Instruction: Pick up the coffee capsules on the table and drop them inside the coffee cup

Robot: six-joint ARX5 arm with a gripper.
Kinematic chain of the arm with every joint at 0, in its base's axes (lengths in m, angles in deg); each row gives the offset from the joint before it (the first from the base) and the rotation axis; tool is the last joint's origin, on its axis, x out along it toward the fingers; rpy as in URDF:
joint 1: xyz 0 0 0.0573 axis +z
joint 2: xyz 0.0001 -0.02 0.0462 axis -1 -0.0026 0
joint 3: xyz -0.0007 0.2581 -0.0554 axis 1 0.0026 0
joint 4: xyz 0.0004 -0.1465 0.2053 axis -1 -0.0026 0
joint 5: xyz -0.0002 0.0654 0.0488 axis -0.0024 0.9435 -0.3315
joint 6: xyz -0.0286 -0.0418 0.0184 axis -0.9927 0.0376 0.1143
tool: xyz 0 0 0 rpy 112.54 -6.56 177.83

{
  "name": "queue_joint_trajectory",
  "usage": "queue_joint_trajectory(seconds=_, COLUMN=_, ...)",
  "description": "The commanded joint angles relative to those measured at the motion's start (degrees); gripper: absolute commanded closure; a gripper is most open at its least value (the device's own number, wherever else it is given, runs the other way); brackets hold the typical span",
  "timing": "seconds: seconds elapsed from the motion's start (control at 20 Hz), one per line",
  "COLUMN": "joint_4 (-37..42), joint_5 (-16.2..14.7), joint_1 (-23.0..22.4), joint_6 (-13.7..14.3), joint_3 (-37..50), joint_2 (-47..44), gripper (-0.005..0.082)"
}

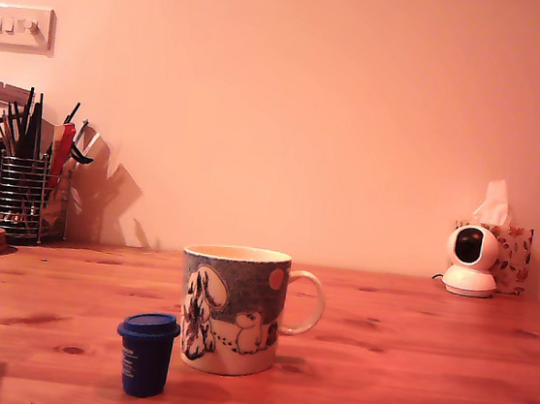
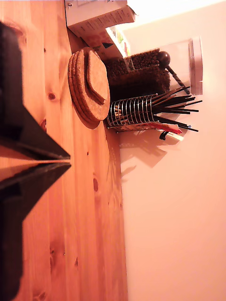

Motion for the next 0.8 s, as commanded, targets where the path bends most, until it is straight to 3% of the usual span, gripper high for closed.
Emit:
queue_joint_trajectory(seconds=0.0, joint_4=-5.60, joint_5=-5.49, joint_1=0.81, joint_6=-10.10, joint_3=-2.49, joint_2=-2.40, gripper=0.0790)
queue_joint_trajectory(seconds=0.6, joint_4=-3.48, joint_5=-5.22, joint_1=0.79, joint_6=-10.10, joint_3=-2.49, joint_2=-2.40, gripper=0.0790)
queue_joint_trajectory(seconds=0.75, joint_4=-2.03, joint_5=-8.09, joint_1=0.79, joint_6=-10.05, joint_3=-2.49, joint_2=-2.40, gripper=0.0790)
